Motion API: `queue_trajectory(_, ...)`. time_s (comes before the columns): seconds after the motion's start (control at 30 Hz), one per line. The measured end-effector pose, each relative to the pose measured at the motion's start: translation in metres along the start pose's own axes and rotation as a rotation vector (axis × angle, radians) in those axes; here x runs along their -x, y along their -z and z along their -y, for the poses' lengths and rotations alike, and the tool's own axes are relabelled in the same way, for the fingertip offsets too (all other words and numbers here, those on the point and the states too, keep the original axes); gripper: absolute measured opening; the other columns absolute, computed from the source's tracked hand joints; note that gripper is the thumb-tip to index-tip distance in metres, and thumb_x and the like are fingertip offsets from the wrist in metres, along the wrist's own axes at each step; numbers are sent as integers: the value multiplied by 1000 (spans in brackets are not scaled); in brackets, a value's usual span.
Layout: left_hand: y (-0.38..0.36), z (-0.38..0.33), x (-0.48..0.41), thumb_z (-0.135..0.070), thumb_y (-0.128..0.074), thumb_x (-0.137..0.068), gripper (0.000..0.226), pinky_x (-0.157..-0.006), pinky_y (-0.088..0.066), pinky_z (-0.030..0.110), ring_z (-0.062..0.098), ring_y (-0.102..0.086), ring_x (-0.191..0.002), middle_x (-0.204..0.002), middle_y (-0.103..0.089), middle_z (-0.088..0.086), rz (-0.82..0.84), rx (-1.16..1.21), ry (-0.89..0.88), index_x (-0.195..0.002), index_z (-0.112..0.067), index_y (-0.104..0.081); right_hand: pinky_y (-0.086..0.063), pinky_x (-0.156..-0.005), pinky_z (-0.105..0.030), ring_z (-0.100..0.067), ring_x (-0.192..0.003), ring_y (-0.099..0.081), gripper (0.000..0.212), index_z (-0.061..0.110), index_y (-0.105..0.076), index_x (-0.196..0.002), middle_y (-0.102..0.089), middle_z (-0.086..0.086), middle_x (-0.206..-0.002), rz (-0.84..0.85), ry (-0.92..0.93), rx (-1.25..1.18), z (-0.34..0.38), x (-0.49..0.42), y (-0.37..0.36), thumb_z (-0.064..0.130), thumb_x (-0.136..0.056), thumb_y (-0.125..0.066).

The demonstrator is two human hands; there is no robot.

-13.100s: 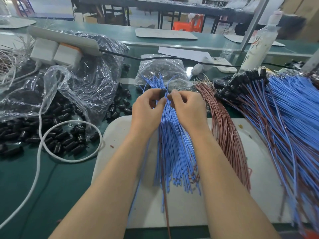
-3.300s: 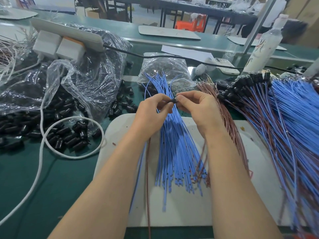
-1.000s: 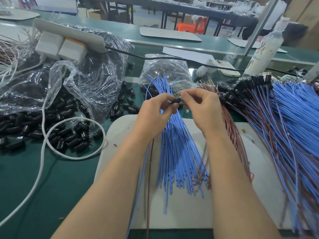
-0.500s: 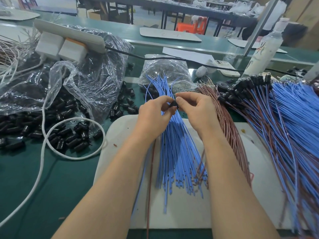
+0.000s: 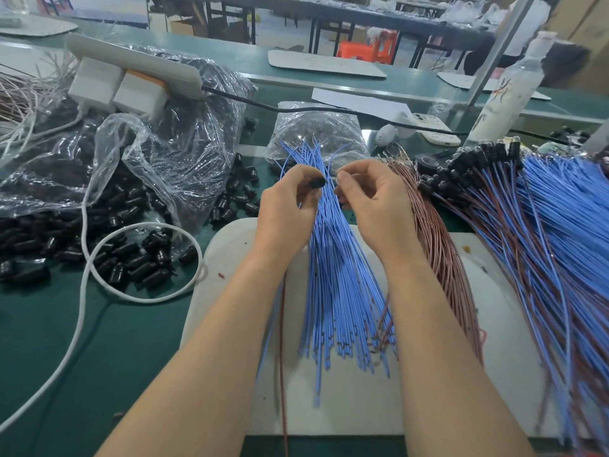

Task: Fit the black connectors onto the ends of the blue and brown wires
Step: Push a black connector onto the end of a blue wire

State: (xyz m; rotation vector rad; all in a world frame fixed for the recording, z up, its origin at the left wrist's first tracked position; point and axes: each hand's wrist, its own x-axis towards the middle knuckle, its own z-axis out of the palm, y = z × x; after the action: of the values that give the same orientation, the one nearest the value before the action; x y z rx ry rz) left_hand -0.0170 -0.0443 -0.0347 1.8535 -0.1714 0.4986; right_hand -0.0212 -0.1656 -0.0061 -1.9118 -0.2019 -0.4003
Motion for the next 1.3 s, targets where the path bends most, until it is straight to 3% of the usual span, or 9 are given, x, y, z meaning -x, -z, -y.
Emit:
queue_trajectory(0.13,0,0,1,3,-56,-88,25,-79,-45,6,-6,-62,-84,-84,-65,-15,13,19,-19,-93,-21,-61,-53,-80,-23,-6,-79,-63,8,9,-64,-96,-65,5,-84,5,68,48,1,0,0,10,-88,-64)
queue_trajectory(0.23,0,0,1,2,-56,-88,26,-80,-48,11,-2,-63,-83,-83,-65,-16,15,16,-18,-91,-24,-60,-52,-79,-18,-5,-80,-64,9,9,-67,-97,-67,4,-86,12,92,71,1,1,0,8,-88,-64)
queue_trajectory(0.57,0,-3,2,0,-54,-89,24,-83,-47,11,4,-64,-88,-86,-66,-12,25,-11,12,-95,-21,-63,-53,-84,-24,-10,-85,-66,13,5,-70,-98,-70,-3,-92,-41,148,136,3,1,0,4,-87,-63)
queue_trajectory(0.83,1,-7,4,-3,-55,-90,25,-84,-49,25,13,-62,-89,-89,-66,-10,61,-147,-58,-107,-16,-68,-53,-84,-24,-13,-86,-67,16,9,-73,-98,-70,-3,-93,-11,169,204,1,1,0,4,-87,-63)
queue_trajectory(0.9,1,-6,4,-5,-56,-91,25,-85,-45,24,16,-58,-93,-93,-67,-9,71,-194,-73,-110,-17,-68,-53,-84,-22,-12,-87,-67,16,10,-73,-99,-70,-1,-93,-3,132,188,-1,0,0,6,-88,-63)
queue_trajectory(1.0,1,-8,4,-12,-60,-91,23,-82,-36,15,17,-52,-96,-94,-65,-12,69,-237,-81,-112,-19,-68,-54,-87,-32,-15,-87,-68,15,9,-72,-101,-71,-3,-93,-15,18,74,-3,-3,2,8,-90,-62)
queue_trajectory(1.13,1,-9,4,-26,-59,-93,16,-97,-39,41,16,-54,-98,-88,-66,-12,81,-220,-35,-105,-22,-68,-57,-80,-29,-14,-80,-68,10,11,-69,-95,-70,-1,-85,-66,-83,-119,-5,-4,5,6,-90,-62)
queue_trajectory(1.23,2,-10,3,-25,-59,-93,12,-96,-41,47,18,-60,-93,-84,-69,-8,129,-179,-25,-99,-21,-68,-55,-69,-20,-9,-69,-66,6,10,-66,-86,-68,-5,-78,-78,-155,-231,-6,-4,6,5,-89,-63)
queue_trajectory(1.3,2,-10,4,-23,-59,-92,12,-95,-41,48,18,-61,-90,-81,-68,-7,136,-182,-33,-96,-19,-69,-55,-69,-21,-10,-66,-65,8,11,-66,-83,-67,-6,-75,-74,-155,-210,-8,-5,5,5,-88,-64)
